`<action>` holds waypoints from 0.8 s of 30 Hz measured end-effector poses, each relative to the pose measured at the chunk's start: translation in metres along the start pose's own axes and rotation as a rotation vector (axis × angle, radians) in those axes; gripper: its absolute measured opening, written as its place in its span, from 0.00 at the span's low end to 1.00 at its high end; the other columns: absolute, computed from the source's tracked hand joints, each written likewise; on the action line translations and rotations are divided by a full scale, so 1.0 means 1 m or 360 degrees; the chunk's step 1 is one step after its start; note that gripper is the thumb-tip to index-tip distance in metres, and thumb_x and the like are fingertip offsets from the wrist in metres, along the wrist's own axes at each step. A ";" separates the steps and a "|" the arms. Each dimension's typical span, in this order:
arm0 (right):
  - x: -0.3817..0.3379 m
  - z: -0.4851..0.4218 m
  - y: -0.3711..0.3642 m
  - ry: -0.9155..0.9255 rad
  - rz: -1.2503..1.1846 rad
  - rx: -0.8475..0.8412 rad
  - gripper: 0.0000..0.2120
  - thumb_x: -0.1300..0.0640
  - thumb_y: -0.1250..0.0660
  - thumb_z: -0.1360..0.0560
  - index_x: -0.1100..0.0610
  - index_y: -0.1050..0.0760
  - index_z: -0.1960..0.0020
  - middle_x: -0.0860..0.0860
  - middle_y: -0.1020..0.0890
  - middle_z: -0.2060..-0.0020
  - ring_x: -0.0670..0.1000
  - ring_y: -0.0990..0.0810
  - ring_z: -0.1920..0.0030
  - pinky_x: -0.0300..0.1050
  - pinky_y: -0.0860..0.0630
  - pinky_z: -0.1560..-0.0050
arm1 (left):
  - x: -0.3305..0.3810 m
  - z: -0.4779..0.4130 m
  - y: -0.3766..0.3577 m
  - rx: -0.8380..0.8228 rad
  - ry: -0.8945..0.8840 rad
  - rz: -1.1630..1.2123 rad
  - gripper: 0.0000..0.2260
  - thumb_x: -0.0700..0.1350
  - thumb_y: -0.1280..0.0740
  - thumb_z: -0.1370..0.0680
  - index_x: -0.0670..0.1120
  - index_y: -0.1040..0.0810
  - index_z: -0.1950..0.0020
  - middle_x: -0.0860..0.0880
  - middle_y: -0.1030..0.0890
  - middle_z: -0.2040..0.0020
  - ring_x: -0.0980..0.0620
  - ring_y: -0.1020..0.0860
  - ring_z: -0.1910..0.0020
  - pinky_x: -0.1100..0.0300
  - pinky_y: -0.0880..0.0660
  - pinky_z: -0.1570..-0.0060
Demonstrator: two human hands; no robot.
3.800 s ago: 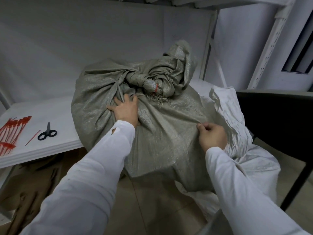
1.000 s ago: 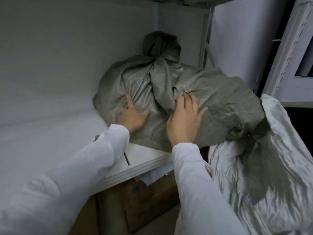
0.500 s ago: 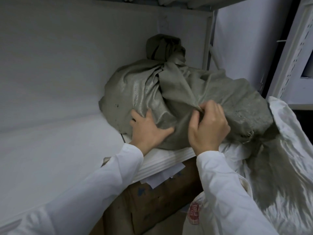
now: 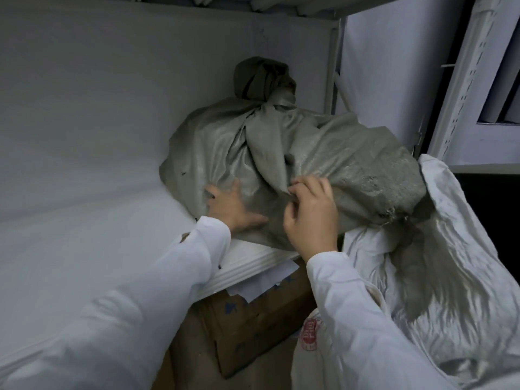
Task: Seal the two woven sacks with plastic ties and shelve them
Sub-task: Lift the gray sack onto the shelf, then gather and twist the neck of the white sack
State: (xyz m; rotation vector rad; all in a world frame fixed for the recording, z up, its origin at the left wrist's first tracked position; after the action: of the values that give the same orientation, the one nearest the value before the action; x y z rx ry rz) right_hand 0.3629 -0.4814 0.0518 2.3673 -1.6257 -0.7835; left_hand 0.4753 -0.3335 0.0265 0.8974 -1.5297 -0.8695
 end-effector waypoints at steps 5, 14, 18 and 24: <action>0.011 -0.001 -0.012 0.0011 0.0039 -0.0191 0.18 0.70 0.34 0.32 0.61 0.20 0.44 0.50 0.24 0.39 0.51 0.33 0.35 0.41 0.26 0.46 | -0.004 -0.028 -0.007 0.0087 0.0007 -0.0206 0.44 0.61 0.29 0.29 0.55 0.51 0.21 0.28 0.53 0.26 0.32 0.32 0.33 0.48 0.32 0.33; 0.022 -0.012 -0.028 -0.0214 -0.0105 -0.0345 0.23 0.67 0.34 0.31 0.61 0.24 0.36 0.48 0.30 0.31 0.51 0.40 0.30 0.40 0.37 0.33 | 0.003 -0.048 -0.012 -0.0038 0.0053 -0.0286 0.35 0.52 0.37 0.20 0.57 0.56 0.21 0.28 0.64 0.26 0.29 0.30 0.35 0.47 0.32 0.33; 0.027 0.001 -0.006 -0.0262 -0.0318 -0.0445 0.29 0.66 0.33 0.30 0.56 0.30 0.29 0.47 0.35 0.26 0.49 0.40 0.26 0.36 0.45 0.30 | 0.000 -0.019 -0.006 -0.0034 0.0061 -0.0250 0.39 0.52 0.34 0.22 0.59 0.58 0.21 0.33 0.66 0.24 0.29 0.29 0.35 0.47 0.31 0.34; 0.040 0.036 0.047 -0.0667 -0.0013 -0.0293 0.29 0.63 0.33 0.30 0.51 0.31 0.29 0.49 0.44 0.23 0.52 0.44 0.24 0.45 0.37 0.31 | 0.024 0.048 0.008 0.0071 -0.0132 -0.0145 0.35 0.51 0.35 0.22 0.54 0.51 0.21 0.35 0.51 0.24 0.32 0.31 0.33 0.45 0.31 0.37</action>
State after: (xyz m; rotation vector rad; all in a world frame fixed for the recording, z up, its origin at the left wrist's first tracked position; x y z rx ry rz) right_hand 0.3169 -0.5302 0.0281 2.1841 -1.5951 -1.4418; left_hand 0.4244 -0.3486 0.0378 0.9806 -1.5948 -0.9515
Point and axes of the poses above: each hand's wrist, its own z-axis away from the middle knuckle, its own y-axis out of the back of the hand, x = y × z, the point moved 4 cm from there along -z, towards the middle knuckle
